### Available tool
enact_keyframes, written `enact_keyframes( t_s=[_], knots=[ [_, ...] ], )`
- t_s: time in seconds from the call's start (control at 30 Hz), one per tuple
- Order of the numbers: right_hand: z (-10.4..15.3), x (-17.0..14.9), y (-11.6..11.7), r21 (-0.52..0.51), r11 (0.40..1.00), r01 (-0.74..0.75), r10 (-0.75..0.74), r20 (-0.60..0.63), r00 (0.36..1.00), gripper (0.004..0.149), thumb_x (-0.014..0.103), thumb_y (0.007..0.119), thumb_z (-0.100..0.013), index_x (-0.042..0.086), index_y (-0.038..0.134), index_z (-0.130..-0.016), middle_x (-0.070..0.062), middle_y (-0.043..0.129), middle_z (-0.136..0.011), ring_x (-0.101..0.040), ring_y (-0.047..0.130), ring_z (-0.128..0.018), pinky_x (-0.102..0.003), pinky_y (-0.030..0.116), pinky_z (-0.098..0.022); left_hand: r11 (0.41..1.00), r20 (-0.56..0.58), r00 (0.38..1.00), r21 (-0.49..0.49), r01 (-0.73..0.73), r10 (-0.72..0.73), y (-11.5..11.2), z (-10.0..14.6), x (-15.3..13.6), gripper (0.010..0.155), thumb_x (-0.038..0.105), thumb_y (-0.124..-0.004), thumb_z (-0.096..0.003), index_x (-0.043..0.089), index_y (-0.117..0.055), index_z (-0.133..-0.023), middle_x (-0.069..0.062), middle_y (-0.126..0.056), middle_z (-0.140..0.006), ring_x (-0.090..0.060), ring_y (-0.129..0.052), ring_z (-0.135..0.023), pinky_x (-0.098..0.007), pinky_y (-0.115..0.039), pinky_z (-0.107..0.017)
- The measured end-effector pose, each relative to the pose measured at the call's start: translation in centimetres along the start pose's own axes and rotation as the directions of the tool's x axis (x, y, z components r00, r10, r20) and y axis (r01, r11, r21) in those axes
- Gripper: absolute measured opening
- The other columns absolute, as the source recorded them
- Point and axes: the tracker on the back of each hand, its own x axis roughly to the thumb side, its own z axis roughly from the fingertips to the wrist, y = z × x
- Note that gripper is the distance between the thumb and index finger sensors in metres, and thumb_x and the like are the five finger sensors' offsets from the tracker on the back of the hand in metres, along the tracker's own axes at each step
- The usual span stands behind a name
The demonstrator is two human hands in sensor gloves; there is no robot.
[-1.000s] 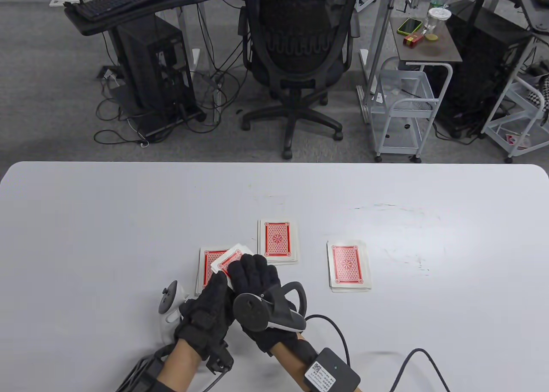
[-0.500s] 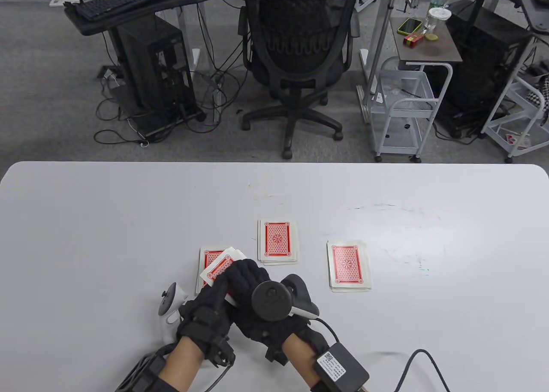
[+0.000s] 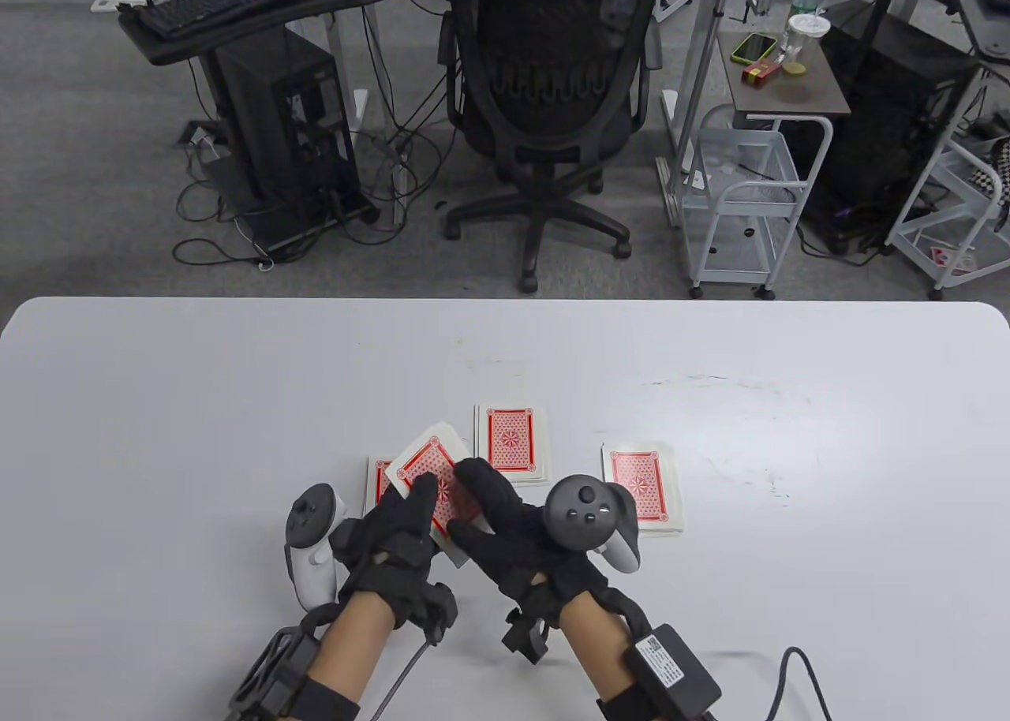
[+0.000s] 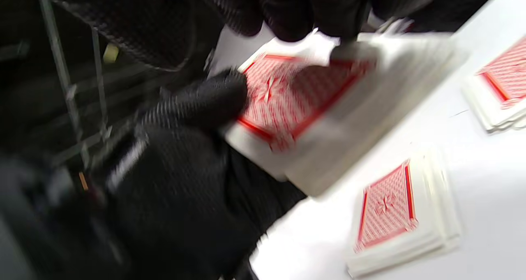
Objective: Four-player card dealing with fan arrangement
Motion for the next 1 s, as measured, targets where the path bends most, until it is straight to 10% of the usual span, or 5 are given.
enact_keyframes(
  t_s=[0.27,0.43,0.63,0.73,1.0],
  knots=[
    [0.7,-2.5,0.5,0.114,0.985,0.129,-0.121,-0.073,0.990,0.069,0.022,0.073,-0.058,0.002,0.034,-0.110,-0.032,0.035,-0.105,-0.063,0.046,-0.096,-0.069,0.049,-0.062,0.980,0.099,0.976,0.000,0.198,-0.197,-2.5,0.5,0.2,0.059,0.040,-0.059,-0.0584,0.024,-0.034,-0.109,-0.006,-0.047,-0.111,-0.043,-0.072,-0.098,-0.056,-0.073,-0.067],
    [0.7,-2.4,1.0,0.257,0.964,0.061,-0.056,-0.024,0.998,0.084,0.021,0.079,-0.056,0.001,0.018,-0.108,-0.036,0.017,-0.103,-0.066,0.033,-0.096,-0.072,0.043,-0.063,0.963,0.071,0.997,-0.268,-0.004,0.024,-4.2,0.2,-0.3,0.085,0.047,-0.063,-0.0548,0.017,-0.003,-0.107,-0.014,-0.007,-0.106,-0.053,-0.025,-0.099,-0.065,-0.039,-0.073],
    [1.2,-3.0,-0.5,0.051,0.998,0.022,-0.019,-0.050,0.999,0.075,0.017,0.079,-0.054,0.001,0.031,-0.109,-0.033,0.037,-0.104,-0.060,0.059,-0.094,-0.066,0.061,-0.061,0.910,0.077,0.995,-0.413,-0.030,0.068,-5.0,0.3,-0.2,0.092,0.052,-0.062,-0.0527,0.016,0.004,-0.105,-0.015,-0.001,-0.106,-0.053,-0.013,-0.096,-0.064,-0.030,-0.074],
    [1.5,-4.0,-1.9,-0.109,0.989,0.096,-0.106,-0.093,0.990,0.057,0.016,0.076,-0.055,0.006,0.052,-0.105,-0.025,0.063,-0.098,-0.050,0.084,-0.085,-0.059,0.075,-0.054,0.925,0.083,0.995,-0.380,-0.016,0.052,-4.7,0.3,-0.1,0.090,0.052,-0.067,-0.0538,0.018,-0.003,-0.108,-0.014,-0.013,-0.110,-0.051,-0.022,-0.097,-0.062,-0.033,-0.074],
    [1.6,-6.7,-2.2,0.034,0.898,0.438,-0.431,-0.121,0.894,0.050,0.023,0.074,-0.058,0.011,0.058,-0.104,-0.018,0.071,-0.096,-0.043,0.090,-0.081,-0.058,0.075,-0.054,0.976,0.034,0.999,-0.215,0.040,-0.034,-2.8,0.1,-1.3,0.092,0.051,-0.070,-0.0553,0.024,0.001,-0.106,-0.008,-0.005,-0.108,-0.045,-0.025,-0.098,-0.062,-0.034,-0.075]
  ],
)
